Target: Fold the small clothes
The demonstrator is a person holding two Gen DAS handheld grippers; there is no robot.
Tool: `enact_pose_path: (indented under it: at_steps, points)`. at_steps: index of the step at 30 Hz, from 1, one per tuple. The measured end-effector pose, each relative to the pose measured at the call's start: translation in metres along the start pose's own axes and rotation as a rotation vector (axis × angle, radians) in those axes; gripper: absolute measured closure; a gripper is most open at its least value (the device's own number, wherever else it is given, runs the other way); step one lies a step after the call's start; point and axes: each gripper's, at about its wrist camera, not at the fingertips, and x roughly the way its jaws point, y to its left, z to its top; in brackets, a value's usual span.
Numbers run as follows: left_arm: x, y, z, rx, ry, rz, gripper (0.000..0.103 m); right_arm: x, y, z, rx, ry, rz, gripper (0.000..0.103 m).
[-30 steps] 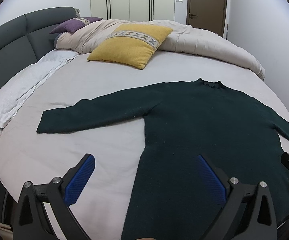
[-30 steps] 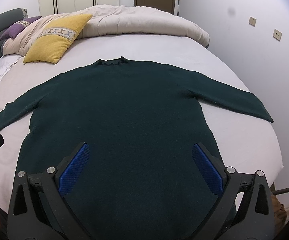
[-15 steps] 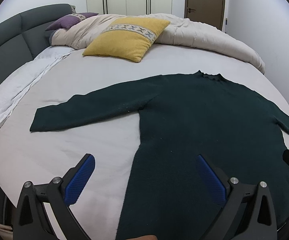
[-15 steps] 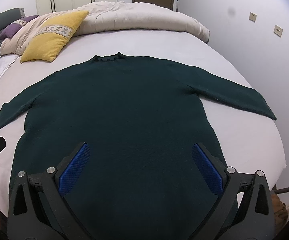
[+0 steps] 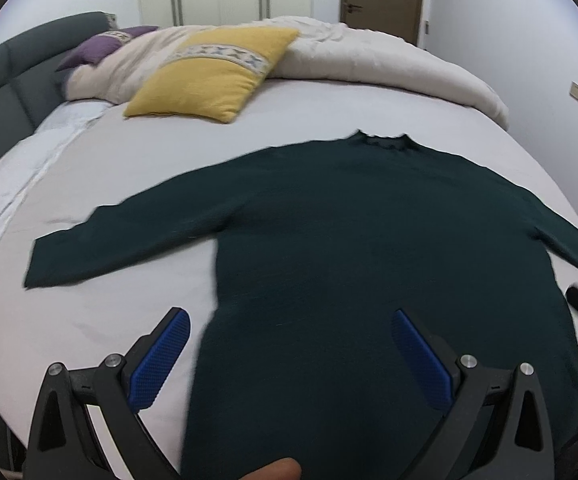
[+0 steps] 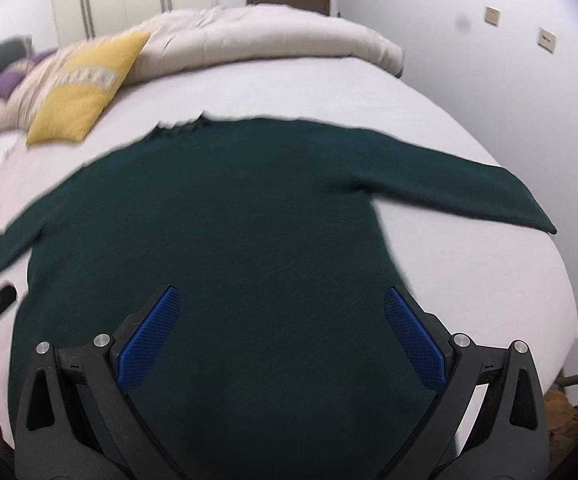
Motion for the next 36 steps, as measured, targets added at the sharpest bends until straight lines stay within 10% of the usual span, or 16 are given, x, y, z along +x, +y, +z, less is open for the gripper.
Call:
enact_pose_path:
  at_steps: [8,16,21,26,29,36]
  points:
    - [0.035,-0.029,0.022,-0.046,0.09,-0.266,0.0,0.038,-0.24,0.025,0.586,-0.06,0.012,0.007]
    - [0.06,-0.07,0.036,-0.005,0.131,-0.274,0.0,0.088,-0.419,-0.005,1.097,-0.095,0.183,0.039]
    - [0.066,-0.078,0.041,-0.032,0.133,-0.318,0.0,0.126,-0.443,0.011,1.123,-0.081,0.249,0.047]
    - [0.077,-0.071,0.043,-0.072,0.15,-0.369,0.0,0.159,-0.456,0.024,1.103,-0.06,0.242,0.09]
    - [0.084,-0.06,0.046,-0.11,0.152,-0.391,0.002,0.163,-0.448,0.04,1.033,-0.045,0.167,0.096]
    - [0.096,-0.037,0.055,-0.189,0.154,-0.456,0.009,0.15,-0.307,0.13,0.597,-0.061,0.209,0.096]
